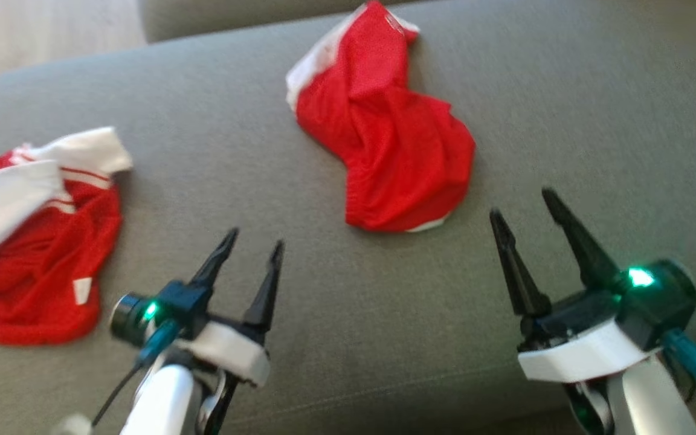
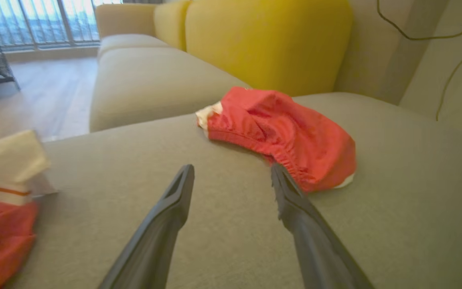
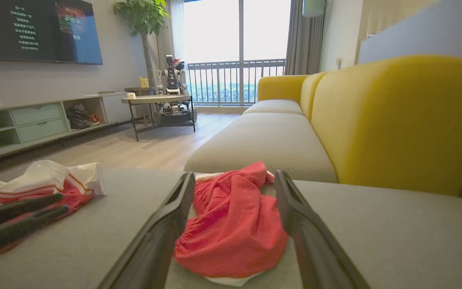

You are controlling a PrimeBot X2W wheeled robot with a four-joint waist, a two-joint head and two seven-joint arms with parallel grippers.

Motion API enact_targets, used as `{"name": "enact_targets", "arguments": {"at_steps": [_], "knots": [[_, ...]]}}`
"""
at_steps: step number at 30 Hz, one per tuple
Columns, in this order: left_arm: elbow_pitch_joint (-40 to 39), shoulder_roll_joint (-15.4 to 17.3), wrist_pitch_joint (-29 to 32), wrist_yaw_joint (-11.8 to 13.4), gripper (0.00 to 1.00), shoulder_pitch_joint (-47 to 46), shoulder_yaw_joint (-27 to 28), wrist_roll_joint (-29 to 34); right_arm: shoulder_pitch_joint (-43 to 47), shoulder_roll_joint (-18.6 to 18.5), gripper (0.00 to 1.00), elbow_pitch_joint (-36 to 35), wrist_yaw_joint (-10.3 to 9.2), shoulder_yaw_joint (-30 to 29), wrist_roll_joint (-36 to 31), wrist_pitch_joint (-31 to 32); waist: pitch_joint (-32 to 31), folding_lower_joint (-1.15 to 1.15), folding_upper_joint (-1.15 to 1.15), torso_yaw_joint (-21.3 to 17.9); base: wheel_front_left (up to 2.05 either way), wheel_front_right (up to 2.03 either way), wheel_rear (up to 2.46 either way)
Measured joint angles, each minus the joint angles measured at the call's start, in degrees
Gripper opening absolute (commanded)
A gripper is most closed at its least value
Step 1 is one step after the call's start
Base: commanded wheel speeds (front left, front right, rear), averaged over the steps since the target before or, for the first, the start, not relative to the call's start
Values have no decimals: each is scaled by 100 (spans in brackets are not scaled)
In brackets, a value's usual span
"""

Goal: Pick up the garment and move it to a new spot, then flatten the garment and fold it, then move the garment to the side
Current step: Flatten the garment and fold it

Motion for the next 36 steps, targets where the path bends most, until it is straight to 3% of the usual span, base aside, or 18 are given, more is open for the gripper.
{"name": "enact_targets", "arguments": {"at_steps": [9,17,23,24,25,26,27,36], "knots": [[1136,359,0,-55,100,-1180,-972,-278,-232,-1,100,-402,0,71,42,0,665,0,0,-537,0,0,0],[1596,657,0,-94,100,-1793,-1658,-567,-481,-1,100,-501,0,56,177,-1,1121,-1,0,-970,0,0,0],[1584,792,0,-94,100,-2006,-1855,-798,-526,0,100,-509,0,47,248,-1,1324,-1,0,-1173,0,0,0],[1552,804,0,-94,75,-2017,-1861,-838,-526,0,100,-508,0,44,277,-1,1338,-1,0,-1192,0,0,0],[1515,829,0,-93,36,-2022,-1903,-840,-526,0,100,-505,0,44,292,-1,1345,-1,0,-1209,0,0,0],[1470,847,0,-93,12,-2021,-1918,-844,-526,0,100,-498,0,43,293,-1,1345,-1,0,-1220,0,0,0],[1430,861,0,-93,0,-2021,-1947,-868,-526,0,100,-489,0,42,307,-1,1337,-1,0,-1226,0,0,0],[1066,1006,0,-93,0,-2006,-2460,-1248,-524,0,100,-375,0,88,437,-3,1055,-2,0,-1285,0,0,0]]}}
